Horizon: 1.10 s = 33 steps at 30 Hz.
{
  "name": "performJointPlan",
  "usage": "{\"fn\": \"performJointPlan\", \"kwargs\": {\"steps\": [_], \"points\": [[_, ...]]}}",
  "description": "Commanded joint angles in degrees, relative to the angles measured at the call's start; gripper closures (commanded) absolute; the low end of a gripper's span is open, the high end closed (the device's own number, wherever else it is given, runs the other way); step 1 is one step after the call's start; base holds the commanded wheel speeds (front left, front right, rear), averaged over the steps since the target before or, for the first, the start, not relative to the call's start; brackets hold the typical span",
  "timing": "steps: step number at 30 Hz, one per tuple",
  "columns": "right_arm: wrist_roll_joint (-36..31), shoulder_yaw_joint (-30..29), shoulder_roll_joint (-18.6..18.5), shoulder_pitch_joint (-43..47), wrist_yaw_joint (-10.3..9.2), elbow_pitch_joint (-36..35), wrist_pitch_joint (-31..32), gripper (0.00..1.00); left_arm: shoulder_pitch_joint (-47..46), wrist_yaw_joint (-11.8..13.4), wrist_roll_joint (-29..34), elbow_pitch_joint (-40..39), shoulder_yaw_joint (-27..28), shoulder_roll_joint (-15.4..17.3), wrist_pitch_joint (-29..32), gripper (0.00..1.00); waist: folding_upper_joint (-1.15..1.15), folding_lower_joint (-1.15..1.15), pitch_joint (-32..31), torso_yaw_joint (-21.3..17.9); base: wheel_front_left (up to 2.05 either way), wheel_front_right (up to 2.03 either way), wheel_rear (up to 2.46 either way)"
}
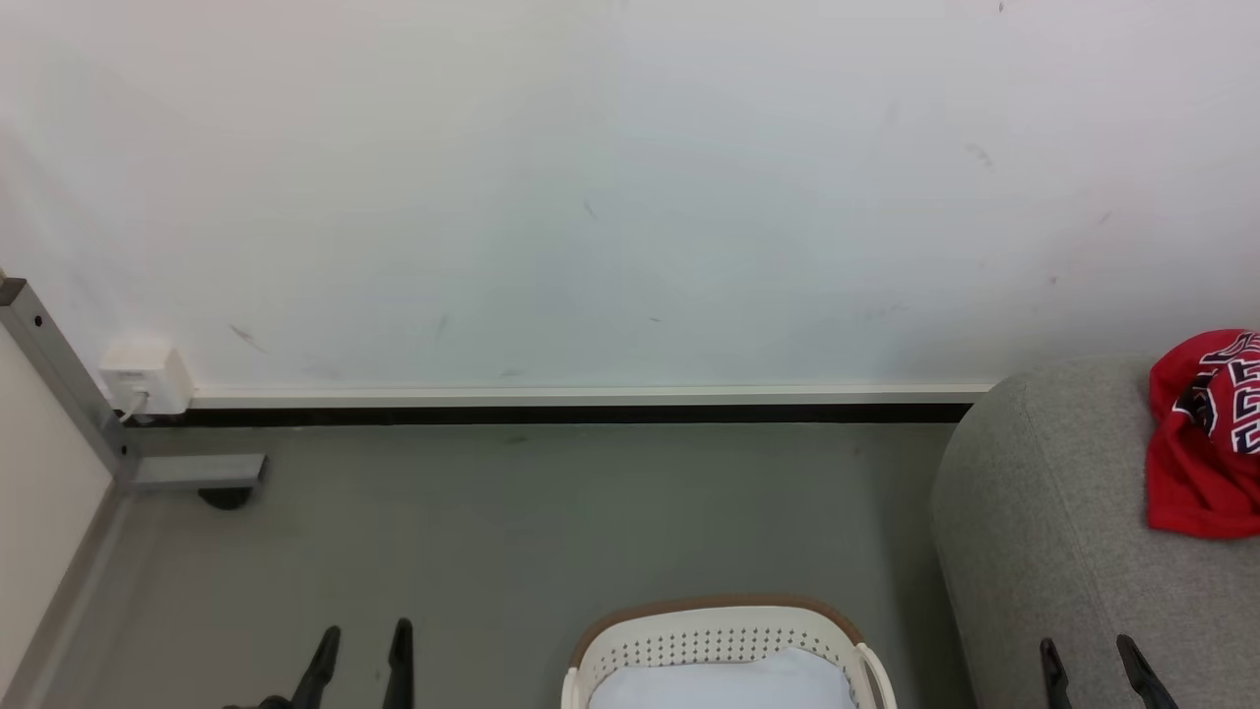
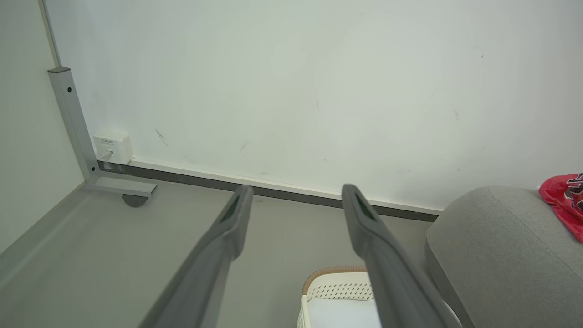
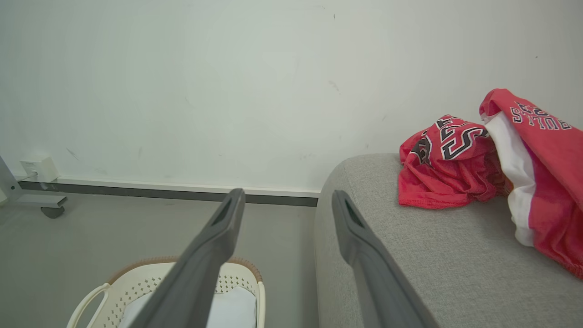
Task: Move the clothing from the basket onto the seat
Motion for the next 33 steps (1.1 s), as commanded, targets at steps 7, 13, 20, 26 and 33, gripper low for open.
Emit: {"fn": "performJointPlan", "kwargs": {"steps": [7, 13, 20, 26, 33], "points": [[0.3, 0.3, 0.1, -0.1, 0.0, 0.5, 0.0, 1.0, 0.0, -1.3, 0.5, 1.1, 0.8, -0.5, 0.0, 1.0, 0.0, 0.0, -0.1, 0.2, 0.0, 0.0, 0.0], [1.0, 0.2, 0.9, 0.3, 0.0, 3.4, 0.3, 1.0, 1.0, -1.3, -0.2, 4.0, 0.4, -1.1, 0.4, 1.0, 0.0, 0.0, -0.1, 0.1, 0.0, 0.0, 0.0], [9.2, -0.3, 0.8, -1.1, -0.01, 3.1, 2.6, 1.0, -0.2, -1.5, -7.7, 3.7, 1.4, -1.0, 2.6, 1.0, 0.0, 0.0, 0.1, 0.0, 0.0, 0.0, 0.0], [15.8, -0.4, 0.7, -1.9, -0.01, 2.5, 4.1, 1.0, -1.0, -1.6, -13.7, 3.3, 2.0, -1.0, 4.1, 1.0, 0.0, 0.0, 0.3, -0.1, 0.0, 0.0, 0.0], [23.0, -0.6, 0.6, -2.9, -0.02, 2.0, 5.8, 1.0, -1.9, -1.8, -20.3, 2.9, 2.7, -1.0, 5.9, 1.0, 0.0, 0.0, 0.6, -0.2, 0.0, 0.0, 0.0]]}}
